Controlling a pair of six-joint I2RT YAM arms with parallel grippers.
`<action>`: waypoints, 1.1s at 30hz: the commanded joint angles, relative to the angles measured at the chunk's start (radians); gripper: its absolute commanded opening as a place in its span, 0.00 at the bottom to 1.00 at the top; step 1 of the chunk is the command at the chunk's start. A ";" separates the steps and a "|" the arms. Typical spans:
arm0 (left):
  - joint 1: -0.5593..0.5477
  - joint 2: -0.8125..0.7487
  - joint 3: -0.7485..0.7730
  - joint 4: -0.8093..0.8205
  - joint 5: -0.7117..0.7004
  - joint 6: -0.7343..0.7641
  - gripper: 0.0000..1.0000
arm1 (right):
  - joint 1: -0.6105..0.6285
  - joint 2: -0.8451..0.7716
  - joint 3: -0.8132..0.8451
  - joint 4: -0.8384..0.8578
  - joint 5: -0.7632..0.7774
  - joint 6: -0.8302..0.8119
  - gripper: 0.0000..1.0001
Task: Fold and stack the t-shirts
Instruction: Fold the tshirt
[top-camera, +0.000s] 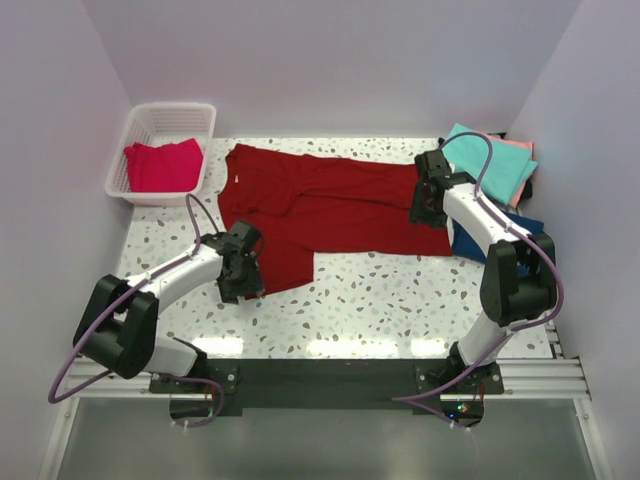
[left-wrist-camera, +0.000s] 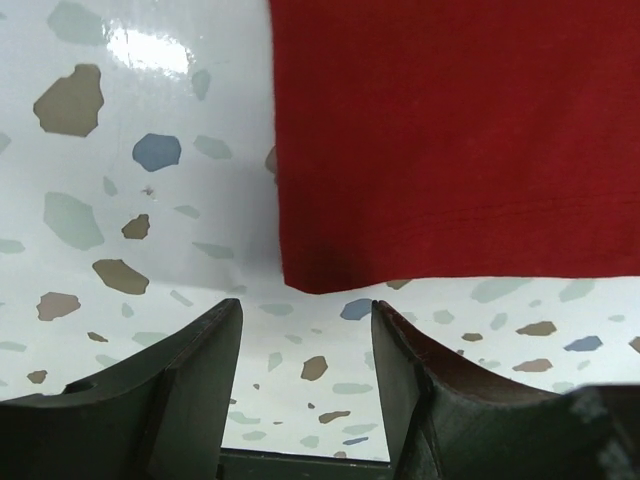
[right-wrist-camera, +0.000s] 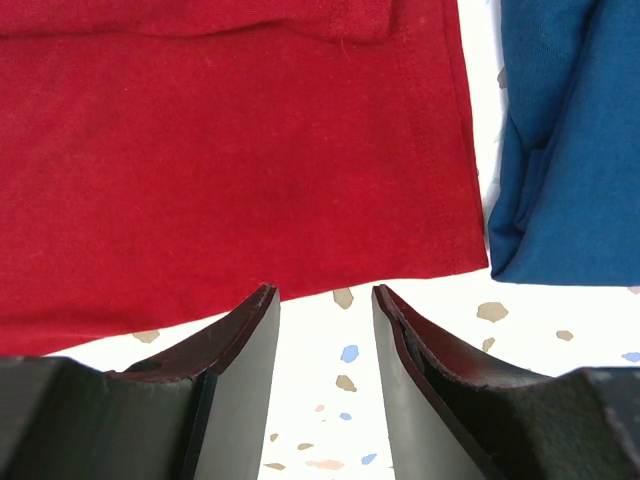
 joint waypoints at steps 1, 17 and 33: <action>-0.004 -0.001 -0.039 0.037 -0.023 -0.058 0.58 | 0.004 -0.032 0.037 -0.003 -0.008 0.005 0.46; -0.004 -0.027 0.021 0.060 -0.069 -0.029 0.53 | 0.006 0.002 0.070 -0.021 0.002 0.015 0.45; -0.004 0.003 -0.010 0.109 -0.051 -0.017 0.54 | 0.009 0.026 0.088 -0.041 0.018 0.025 0.43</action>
